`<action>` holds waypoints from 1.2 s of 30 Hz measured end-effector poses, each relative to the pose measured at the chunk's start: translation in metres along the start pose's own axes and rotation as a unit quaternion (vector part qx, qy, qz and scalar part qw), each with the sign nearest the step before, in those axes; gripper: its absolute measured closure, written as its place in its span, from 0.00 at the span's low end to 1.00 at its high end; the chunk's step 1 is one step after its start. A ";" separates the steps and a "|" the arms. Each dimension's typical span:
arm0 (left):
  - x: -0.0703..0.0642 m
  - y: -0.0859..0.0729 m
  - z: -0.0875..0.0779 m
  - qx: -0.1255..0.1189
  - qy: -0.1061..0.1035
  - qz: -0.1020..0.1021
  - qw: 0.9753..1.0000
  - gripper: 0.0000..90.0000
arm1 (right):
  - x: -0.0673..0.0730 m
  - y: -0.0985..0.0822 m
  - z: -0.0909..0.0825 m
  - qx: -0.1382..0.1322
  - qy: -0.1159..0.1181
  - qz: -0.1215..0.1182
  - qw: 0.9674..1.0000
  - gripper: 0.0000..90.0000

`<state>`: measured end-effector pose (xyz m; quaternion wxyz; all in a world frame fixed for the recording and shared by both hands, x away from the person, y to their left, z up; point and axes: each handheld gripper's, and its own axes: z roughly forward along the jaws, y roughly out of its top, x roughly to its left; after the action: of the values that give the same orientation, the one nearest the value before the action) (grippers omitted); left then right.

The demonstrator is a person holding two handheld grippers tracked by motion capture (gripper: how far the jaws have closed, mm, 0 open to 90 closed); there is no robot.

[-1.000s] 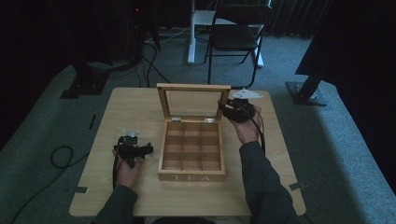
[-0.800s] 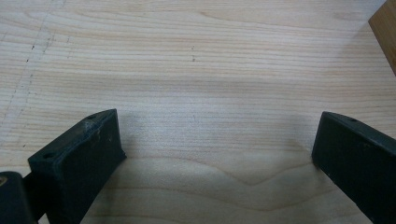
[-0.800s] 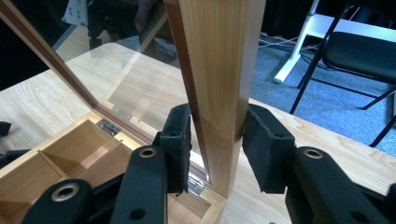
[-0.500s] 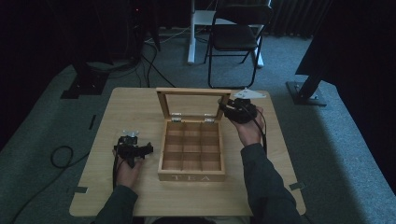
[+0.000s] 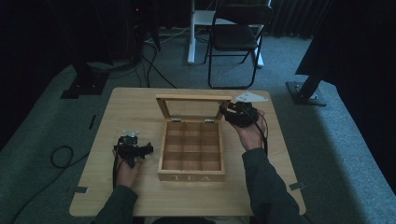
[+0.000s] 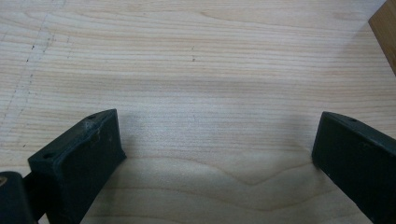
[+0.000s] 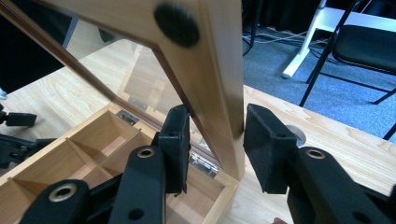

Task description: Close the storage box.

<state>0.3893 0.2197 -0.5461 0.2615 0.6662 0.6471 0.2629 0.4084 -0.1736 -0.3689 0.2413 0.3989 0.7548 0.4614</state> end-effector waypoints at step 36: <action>0.000 0.000 0.000 -0.001 0.000 -0.001 1.000 0.02 | 0.021 -0.008 -0.033 0.004 0.015 -0.016 1.000 0.63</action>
<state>0.3894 0.2195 -0.5463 0.2624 0.6652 0.6474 0.2637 0.3690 -0.1754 -0.3607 0.2357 0.3806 0.7667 0.4603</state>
